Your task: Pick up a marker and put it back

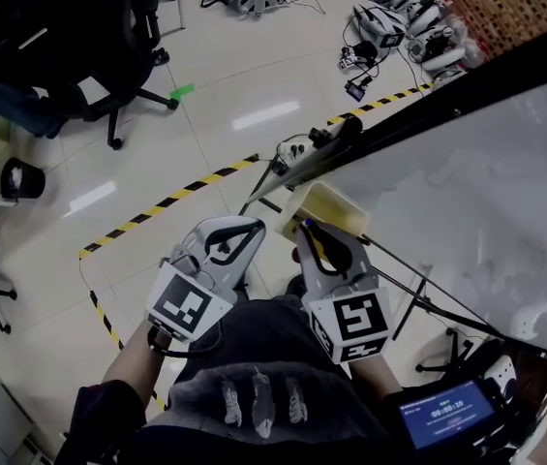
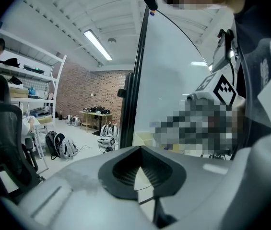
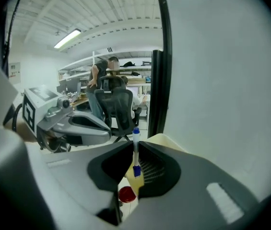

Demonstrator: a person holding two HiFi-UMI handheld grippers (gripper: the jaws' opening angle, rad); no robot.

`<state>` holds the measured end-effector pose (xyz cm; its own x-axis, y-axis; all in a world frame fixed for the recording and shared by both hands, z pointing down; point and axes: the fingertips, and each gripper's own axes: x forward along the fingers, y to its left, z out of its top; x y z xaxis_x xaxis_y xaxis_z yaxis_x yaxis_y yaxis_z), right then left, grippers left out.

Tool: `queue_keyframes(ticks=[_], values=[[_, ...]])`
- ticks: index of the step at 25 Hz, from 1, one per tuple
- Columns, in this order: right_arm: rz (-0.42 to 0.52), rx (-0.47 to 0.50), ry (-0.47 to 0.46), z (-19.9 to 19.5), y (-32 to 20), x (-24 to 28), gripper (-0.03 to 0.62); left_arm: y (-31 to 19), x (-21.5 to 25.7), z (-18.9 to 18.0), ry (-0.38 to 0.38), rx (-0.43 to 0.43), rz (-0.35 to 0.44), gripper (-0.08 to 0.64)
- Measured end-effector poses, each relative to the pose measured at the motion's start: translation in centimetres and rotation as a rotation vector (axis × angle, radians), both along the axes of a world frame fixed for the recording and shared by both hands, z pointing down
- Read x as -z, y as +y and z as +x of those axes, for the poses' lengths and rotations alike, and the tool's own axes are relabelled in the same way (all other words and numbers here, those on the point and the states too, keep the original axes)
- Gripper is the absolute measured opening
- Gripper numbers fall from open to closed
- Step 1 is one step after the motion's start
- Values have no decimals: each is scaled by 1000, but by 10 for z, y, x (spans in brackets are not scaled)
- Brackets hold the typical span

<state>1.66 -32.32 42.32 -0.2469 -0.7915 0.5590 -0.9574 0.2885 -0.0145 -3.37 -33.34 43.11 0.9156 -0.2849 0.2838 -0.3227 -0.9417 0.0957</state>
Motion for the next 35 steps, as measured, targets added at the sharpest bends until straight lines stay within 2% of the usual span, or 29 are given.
queue_keyframes(ticks=[7,17,23,28,35], values=[[147,-5,-35,18,5,61,40,5,15,8,24,-4,19,7],[250,-9,-85,32,32,82,40,22,34,22,94,39,-1,6],[352,47,-115,51,59,112,40,50,60,37,109,81,63,7],[417,125,-157,67,90,127,40,76,86,57,97,142,169,6],[436,189,-216,104,159,132,40,143,106,90,82,220,212,6]])
